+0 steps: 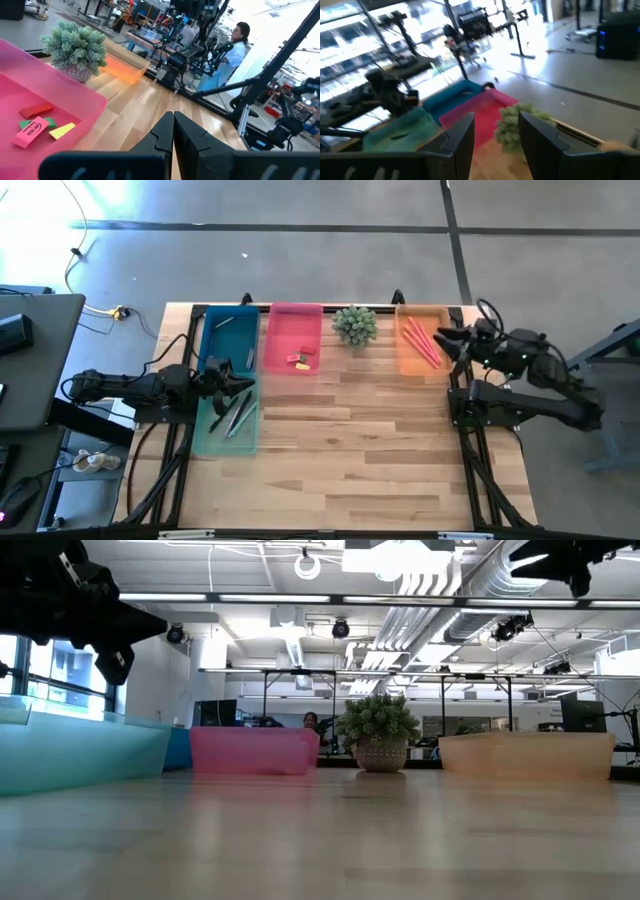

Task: Sort crayons/erasers/pens/pencils in bins
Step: Return to Home Position

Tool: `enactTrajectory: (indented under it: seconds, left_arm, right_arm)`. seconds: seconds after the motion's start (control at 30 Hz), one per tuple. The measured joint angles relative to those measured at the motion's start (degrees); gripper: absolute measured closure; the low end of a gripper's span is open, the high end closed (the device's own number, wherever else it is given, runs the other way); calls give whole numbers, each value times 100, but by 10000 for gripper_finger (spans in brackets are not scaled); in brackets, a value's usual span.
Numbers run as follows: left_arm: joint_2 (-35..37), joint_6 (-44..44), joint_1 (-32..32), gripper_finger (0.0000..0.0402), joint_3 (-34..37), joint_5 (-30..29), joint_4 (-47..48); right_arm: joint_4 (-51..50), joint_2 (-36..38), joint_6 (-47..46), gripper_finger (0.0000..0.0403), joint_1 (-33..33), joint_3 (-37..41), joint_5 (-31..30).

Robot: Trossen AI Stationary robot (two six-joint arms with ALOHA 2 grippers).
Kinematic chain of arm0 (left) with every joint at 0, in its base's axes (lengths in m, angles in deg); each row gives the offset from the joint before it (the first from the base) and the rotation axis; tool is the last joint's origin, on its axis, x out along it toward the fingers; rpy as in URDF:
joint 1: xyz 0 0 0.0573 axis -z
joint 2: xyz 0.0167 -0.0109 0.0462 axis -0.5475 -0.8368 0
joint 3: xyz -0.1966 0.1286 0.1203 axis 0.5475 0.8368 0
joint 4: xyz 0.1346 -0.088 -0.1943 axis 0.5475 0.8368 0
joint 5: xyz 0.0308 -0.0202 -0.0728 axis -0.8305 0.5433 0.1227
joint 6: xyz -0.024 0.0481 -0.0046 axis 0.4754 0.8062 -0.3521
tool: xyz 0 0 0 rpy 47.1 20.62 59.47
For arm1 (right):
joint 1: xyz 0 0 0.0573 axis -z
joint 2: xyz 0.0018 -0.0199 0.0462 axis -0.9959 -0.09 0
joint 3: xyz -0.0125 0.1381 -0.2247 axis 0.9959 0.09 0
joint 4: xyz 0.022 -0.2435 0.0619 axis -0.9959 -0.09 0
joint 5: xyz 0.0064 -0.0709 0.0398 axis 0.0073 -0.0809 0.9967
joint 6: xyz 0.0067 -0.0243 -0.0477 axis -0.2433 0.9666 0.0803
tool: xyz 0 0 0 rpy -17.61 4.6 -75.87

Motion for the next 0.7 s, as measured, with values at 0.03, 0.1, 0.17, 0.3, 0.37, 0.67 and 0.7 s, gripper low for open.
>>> enactTrajectory:
  seconds: [0.03, 0.1, 0.17, 0.3, 0.37, 0.67, 0.7]
  left_arm:
    - [0, -43, 0, 401, 0, -17, 1]
    - [0, -96, 0, 401, 0, -58, 7]
    - [0, -101, 0, 401, -2, -63, 9]
    - [0, 37, 0, 401, -4, -87, 14]
    - [0, 252, 0, 401, -4, -102, 22]
    - [0, 710, 0, 401, -4, -361, 13]
    - [0, 712, 0, 401, -4, -361, 14]
  right_arm:
    - [223, 89, -1, 258, 1, 193, 45]
    - [615, 252, -2, 258, 1, 584, 143]
    - [955, 400, -33, 258, -1, 955, 213]
    - [1602, 654, -306, 258, 1, 1673, 445]
    - [1864, 744, -452, 258, -1, 1991, 553]
    - [2961, 934, -787, 258, -4, 3026, 849]
    - [3081, 934, -824, 258, -4, 3119, 921]
